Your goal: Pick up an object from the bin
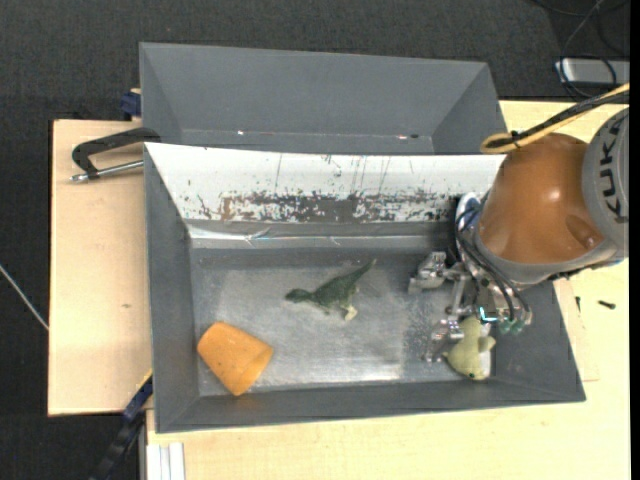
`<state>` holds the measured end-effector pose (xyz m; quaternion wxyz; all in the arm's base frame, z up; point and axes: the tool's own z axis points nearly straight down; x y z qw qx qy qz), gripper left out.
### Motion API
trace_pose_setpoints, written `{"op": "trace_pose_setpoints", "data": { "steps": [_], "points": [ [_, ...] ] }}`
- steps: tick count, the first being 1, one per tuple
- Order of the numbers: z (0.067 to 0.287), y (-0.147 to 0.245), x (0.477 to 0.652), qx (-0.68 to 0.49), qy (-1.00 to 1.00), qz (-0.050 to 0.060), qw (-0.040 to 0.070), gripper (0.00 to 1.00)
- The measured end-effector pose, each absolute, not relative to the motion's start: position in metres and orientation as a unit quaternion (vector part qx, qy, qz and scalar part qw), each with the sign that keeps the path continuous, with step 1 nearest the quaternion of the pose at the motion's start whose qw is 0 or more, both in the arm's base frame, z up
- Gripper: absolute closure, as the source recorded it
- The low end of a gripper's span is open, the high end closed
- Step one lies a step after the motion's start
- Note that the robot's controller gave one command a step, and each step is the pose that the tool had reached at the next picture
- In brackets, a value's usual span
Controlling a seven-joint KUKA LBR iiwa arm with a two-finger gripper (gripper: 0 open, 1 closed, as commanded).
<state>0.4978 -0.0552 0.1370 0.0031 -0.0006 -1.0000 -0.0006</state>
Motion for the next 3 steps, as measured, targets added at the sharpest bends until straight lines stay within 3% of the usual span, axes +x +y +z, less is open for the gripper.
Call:
{"op": "trace_pose_setpoints", "data": {
  "steps": [1, 2, 3],
  "points": [
    [0.129, -0.007, 0.535, -0.072, -0.997, -0.002, -0.003, 0.00],
    [0.073, 0.035, 0.572, -0.039, -0.999, -0.001, -0.004, 0.00],
    [0.078, 0.033, 0.573, -0.040, -0.999, -0.001, -0.007, 1.00]
  ]
}}
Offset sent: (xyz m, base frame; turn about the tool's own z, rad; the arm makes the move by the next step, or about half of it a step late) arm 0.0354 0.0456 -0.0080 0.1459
